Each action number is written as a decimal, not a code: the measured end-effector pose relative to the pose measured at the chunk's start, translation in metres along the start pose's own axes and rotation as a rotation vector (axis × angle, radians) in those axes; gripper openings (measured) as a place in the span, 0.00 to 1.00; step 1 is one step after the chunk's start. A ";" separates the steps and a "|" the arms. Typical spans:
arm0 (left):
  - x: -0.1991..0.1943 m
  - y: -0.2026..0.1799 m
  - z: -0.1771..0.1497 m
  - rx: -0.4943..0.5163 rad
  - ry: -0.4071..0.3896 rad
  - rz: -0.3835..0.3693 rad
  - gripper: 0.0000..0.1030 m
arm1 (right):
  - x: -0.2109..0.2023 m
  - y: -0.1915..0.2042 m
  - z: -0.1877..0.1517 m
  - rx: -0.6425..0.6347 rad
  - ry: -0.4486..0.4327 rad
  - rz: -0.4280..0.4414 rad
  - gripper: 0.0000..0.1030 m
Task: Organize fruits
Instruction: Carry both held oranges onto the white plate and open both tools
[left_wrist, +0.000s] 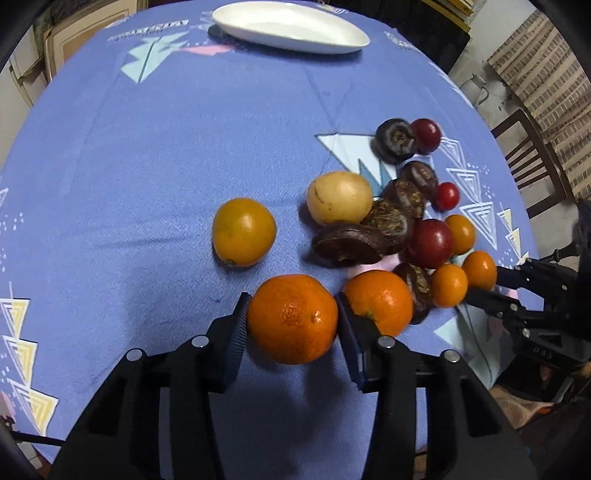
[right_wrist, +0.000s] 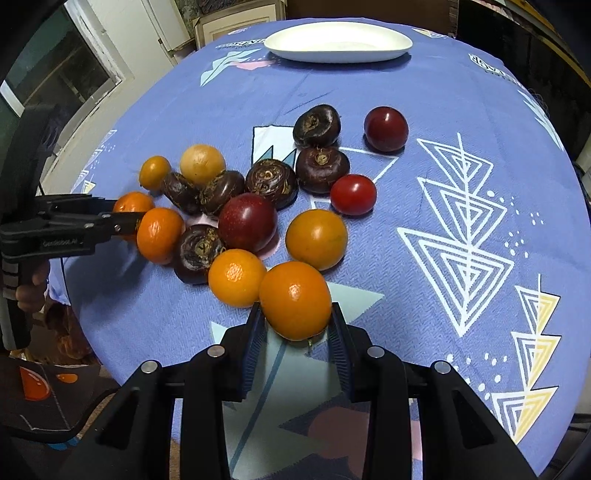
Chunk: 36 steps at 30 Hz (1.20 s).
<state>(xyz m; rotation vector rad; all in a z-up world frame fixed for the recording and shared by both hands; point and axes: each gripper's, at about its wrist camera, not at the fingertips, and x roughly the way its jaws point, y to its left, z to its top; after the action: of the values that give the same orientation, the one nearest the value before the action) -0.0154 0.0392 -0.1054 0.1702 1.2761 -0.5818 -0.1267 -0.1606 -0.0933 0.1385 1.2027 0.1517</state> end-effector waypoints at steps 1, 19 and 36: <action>-0.006 -0.001 0.001 0.002 -0.009 -0.008 0.43 | -0.001 -0.001 0.001 0.002 -0.002 0.003 0.35; -0.023 -0.009 0.234 -0.035 -0.190 0.031 0.43 | -0.011 -0.049 0.241 -0.011 -0.279 0.019 0.34; 0.072 0.030 0.319 -0.132 -0.082 0.257 0.57 | 0.077 -0.087 0.323 0.081 -0.211 -0.084 0.77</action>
<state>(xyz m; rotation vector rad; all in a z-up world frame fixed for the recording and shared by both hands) 0.2825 -0.0963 -0.0828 0.1952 1.1864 -0.2809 0.2060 -0.2398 -0.0661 0.1704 1.0022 0.0140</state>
